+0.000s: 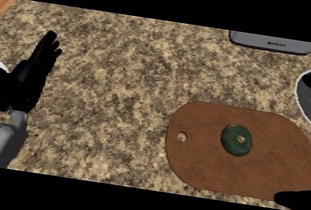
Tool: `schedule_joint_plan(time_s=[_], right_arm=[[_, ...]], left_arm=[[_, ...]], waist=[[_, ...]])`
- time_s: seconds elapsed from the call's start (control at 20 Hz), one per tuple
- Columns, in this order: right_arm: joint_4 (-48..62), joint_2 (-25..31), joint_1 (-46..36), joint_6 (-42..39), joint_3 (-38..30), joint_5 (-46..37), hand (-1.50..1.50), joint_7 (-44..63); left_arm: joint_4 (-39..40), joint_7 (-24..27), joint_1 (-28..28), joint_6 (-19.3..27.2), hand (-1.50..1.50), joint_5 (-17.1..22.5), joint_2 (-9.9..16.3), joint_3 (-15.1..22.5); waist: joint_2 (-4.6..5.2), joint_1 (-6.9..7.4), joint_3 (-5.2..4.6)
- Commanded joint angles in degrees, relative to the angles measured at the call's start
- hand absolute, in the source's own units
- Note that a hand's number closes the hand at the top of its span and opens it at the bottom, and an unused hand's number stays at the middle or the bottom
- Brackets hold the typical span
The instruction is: Pick the squash from the cutting board and place it in the pan
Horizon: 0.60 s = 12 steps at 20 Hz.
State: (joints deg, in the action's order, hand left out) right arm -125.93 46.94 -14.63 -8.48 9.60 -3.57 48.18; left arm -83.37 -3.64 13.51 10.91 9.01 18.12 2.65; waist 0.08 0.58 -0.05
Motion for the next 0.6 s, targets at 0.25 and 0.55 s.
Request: schedule_joint_plan(time_s=[0.25,0.55], right_arm=[[5.13,-10.96,-2.54,-1.07,7.02,-12.87,-1.5,5.45],[8.8,-11.0,4.15,-5.17,2.88,-13.78,-1.5,-0.18]], left_arm=[[1.51,0.56,0.95,-0.39,0.0,-2.95,-2.51,-0.59],[1.71,-0.12,1.56,-4.63,0.0,-1.24,0.53,-4.63]], waist=[[-0.02,-0.25,0.03],[-0.07,-0.71,0.06]])
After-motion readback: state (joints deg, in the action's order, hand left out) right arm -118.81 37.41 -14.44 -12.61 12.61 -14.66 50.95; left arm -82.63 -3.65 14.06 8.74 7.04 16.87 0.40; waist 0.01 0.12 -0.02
